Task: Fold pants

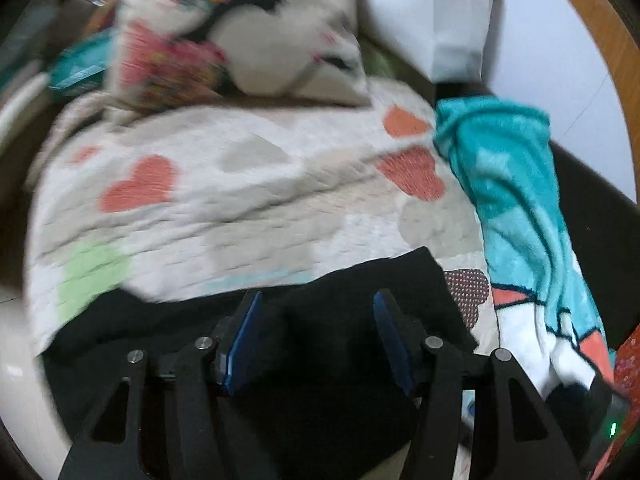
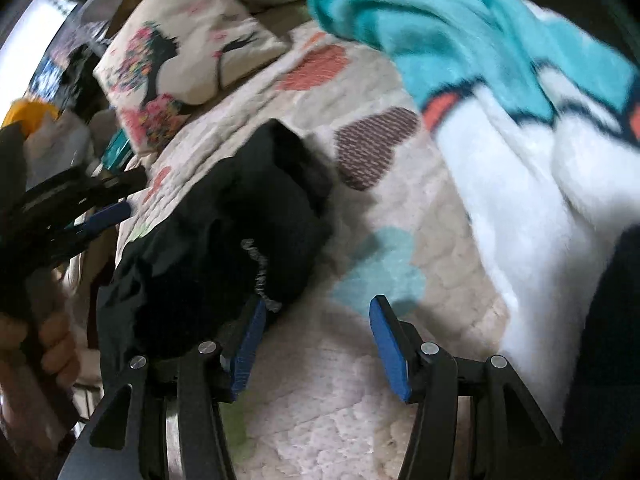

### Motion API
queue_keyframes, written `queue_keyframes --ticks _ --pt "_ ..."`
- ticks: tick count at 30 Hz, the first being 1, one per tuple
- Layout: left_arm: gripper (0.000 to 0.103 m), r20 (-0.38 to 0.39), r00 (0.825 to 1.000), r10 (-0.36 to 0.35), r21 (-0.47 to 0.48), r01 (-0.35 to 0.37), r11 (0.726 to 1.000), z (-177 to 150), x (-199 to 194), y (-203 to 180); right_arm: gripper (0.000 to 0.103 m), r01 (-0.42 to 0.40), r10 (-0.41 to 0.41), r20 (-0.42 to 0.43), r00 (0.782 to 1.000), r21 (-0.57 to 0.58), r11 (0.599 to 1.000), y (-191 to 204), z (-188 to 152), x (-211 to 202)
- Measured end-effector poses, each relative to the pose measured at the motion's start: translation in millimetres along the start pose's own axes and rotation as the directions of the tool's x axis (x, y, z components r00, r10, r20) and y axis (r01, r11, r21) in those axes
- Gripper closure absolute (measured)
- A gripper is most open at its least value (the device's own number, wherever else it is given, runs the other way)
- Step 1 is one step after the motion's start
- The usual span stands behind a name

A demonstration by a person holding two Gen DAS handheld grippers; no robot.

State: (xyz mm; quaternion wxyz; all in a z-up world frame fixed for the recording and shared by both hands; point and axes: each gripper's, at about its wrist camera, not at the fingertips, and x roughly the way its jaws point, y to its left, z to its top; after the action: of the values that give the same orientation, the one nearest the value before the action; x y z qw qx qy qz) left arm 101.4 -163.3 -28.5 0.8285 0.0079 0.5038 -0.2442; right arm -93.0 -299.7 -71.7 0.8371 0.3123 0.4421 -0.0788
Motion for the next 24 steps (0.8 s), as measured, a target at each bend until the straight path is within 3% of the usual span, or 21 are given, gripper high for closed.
queue_keyframes --ticks 6,13,14,15,18,21,24 --pt "0.047 -0.114 0.991 -0.067 0.05 0.073 0.996 27 67 -35 0.044 -0.05 0.05 0.056 0.997 0.015 0.999 1 11 16" --pt "0.044 -0.212 0.977 -0.014 0.193 0.056 0.98 30 103 -67 0.043 -0.047 0.05 0.107 0.993 -0.031 0.998 9 24 38" --pt "0.056 -0.211 0.977 -0.009 0.209 0.054 0.976 29 103 -69 0.046 -0.048 0.053 0.102 0.993 -0.05 0.998 12 27 40" --pt "0.064 -0.214 0.977 -0.02 0.211 0.066 0.975 28 101 -69 0.063 -0.061 0.066 0.094 0.993 -0.057 0.996 12 29 41" --pt "0.072 -0.197 0.979 -0.059 0.178 0.095 0.979 27 86 -63 0.078 -0.154 0.154 0.048 0.987 -0.008 0.988 8 34 41" --pt "0.074 -0.15 0.983 -0.101 0.124 0.12 0.985 28 57 -51 0.08 -0.206 0.207 0.051 0.977 -0.02 0.978 15 37 30" --pt "0.074 -0.08 0.985 -0.154 0.059 0.159 0.985 27 15 -35 0.081 -0.227 0.239 0.079 0.968 -0.133 0.965 41 35 8"
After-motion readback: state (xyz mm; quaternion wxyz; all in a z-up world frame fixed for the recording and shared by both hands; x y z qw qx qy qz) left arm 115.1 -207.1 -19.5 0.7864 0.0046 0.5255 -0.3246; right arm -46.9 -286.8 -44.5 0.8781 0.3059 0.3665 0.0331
